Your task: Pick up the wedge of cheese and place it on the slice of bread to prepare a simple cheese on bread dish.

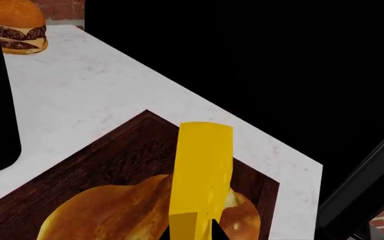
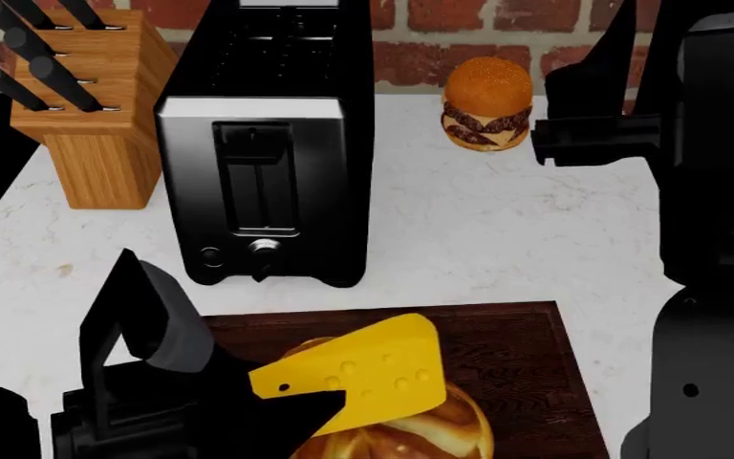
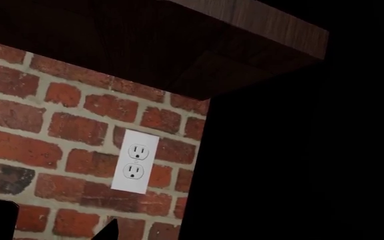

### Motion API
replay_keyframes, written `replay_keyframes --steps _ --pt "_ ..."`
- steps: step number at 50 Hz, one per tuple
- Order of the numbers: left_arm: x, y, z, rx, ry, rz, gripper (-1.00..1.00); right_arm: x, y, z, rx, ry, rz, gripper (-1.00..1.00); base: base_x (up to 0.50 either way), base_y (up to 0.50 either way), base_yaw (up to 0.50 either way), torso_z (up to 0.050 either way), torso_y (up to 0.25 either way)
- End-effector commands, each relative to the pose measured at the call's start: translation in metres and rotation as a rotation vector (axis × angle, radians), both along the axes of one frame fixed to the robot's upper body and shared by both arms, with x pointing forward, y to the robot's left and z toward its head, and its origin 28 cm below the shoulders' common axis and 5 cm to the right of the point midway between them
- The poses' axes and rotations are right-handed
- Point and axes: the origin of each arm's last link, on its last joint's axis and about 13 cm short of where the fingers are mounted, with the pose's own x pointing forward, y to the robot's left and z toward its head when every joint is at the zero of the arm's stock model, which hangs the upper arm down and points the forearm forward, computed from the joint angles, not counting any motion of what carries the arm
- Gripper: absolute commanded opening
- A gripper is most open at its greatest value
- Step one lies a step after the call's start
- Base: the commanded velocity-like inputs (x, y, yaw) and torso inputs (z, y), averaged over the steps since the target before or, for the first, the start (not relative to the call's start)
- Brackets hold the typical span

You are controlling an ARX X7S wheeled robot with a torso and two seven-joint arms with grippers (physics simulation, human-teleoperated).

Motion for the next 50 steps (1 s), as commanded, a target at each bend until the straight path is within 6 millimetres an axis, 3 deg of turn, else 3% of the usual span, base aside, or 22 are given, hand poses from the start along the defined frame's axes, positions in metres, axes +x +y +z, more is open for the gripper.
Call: replay_keyframes --steps 1,27,28,50 --pt "0.001 0.0067 -0.0118 0.019 0.009 0.047 -1.0 0.0007 0.0004 -0.0009 -0.033 0.016 0.0 1.0 0.0 0.0 0.0 0.0 0.0" --pt "0.001 0.0067 -0.0118 0.019 0.009 0.047 -1.0 0.0007 0.0004 -0.0009 -0.033 0.016 0.0 1.0 0.0 0.0 0.0 0.0 0.0" --pt "0.001 0.0067 -0.0118 0.019 0.009 0.047 1.0 0.0007 0.0004 -0.0009 -0.033 0.016 0.0 1.0 0.0 0.0 0.0 0.0 0.0" --pt "0.0014 0.0062 -0.0109 0.02 0.009 0.047 1.0 0.0005 0.0005 0.0003 -0.031 0.016 -0.001 1.0 0.0 0.0 0.0 0.0 0.0"
